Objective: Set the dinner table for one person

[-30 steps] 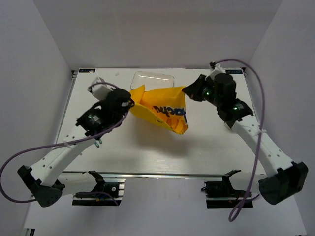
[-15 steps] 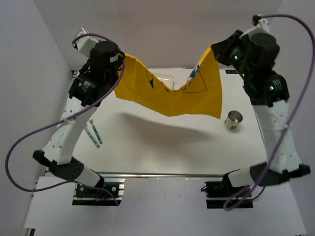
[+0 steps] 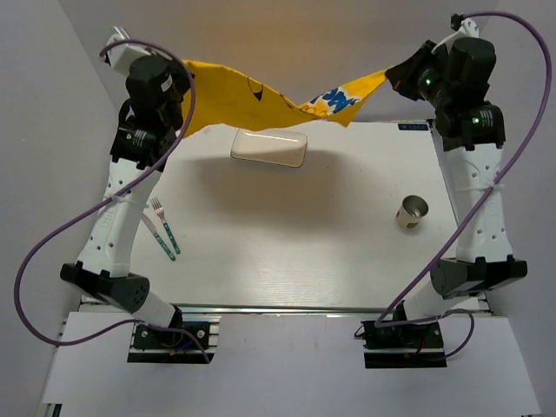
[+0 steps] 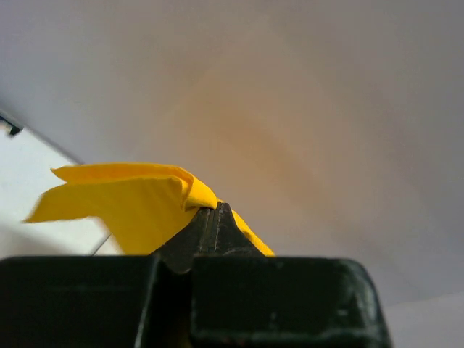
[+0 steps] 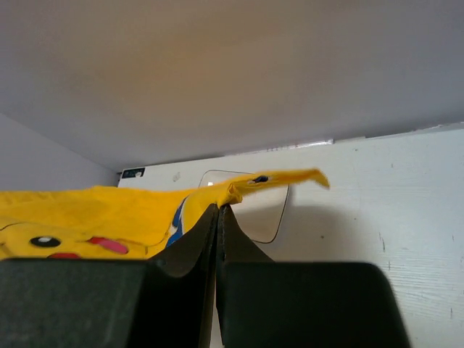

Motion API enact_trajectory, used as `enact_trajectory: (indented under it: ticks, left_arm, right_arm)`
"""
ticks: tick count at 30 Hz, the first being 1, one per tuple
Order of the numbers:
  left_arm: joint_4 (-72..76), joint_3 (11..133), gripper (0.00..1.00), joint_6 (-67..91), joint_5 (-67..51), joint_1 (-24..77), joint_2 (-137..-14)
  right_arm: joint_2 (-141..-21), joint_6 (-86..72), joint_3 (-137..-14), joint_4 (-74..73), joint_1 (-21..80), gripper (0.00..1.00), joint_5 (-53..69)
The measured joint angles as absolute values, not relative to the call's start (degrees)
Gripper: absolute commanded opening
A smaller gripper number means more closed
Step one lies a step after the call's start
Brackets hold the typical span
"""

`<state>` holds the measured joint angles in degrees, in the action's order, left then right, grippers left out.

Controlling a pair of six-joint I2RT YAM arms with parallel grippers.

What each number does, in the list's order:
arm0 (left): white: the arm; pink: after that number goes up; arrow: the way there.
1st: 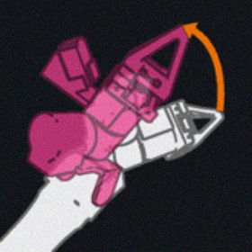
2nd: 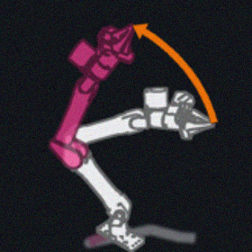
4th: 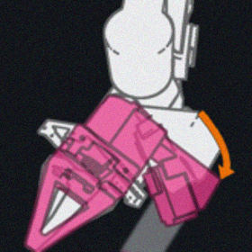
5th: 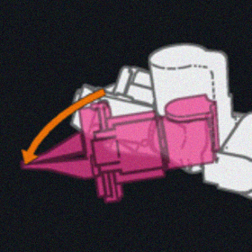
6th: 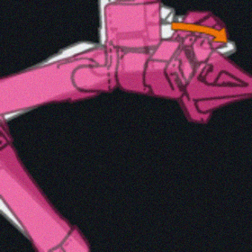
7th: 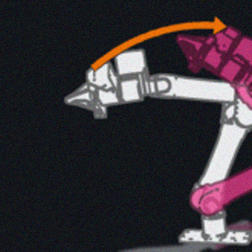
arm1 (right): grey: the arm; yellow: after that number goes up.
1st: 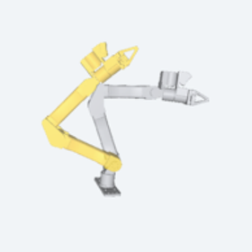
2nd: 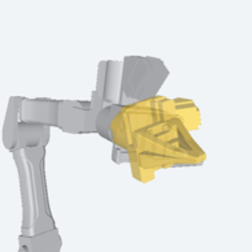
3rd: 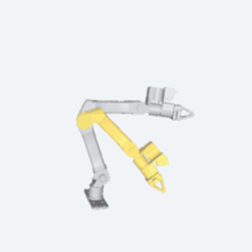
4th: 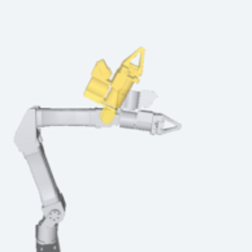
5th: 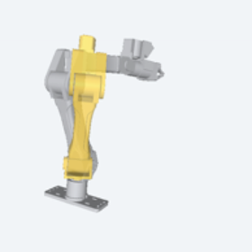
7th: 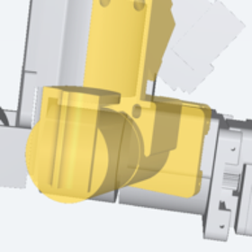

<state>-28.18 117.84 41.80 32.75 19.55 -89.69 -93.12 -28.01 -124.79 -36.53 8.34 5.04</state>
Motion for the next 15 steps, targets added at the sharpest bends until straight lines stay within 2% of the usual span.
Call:
enact_trajectory:
  ticks: [3,9,13,14,15]
  left_arm:
    - [-22.2,102.8,0.00,42.5,30.6,19.1,-82.7]
    - [-13.6,64.6,0.00,48.1,27.4,19.4,-63.9]
    - [-13.4,47.7,0.00,52.5,24.7,20.1,-52.5]
    - [-13.5,44.4,0.06,53.5,23.3,20.1,-49.7]
    - [-13.6,41.2,0.45,54.2,21.8,20.2,-47.2]
  right_arm:
    - [-86.4,-27.9,-113.8,-32.1,6.7,0.00,7.1]
    - [-66.7,-29.1,-78.8,-24.2,6.0,0.00,9.6]
    - [-54.8,-30.7,-59.7,-23.0,5.6,0.00,9.4]
    - [-51.8,-31.2,-55.9,-23.3,5.6,0.14,9.2]
    - [-49.2,-31.5,-52.9,-23.9,5.6,0.72,9.0]
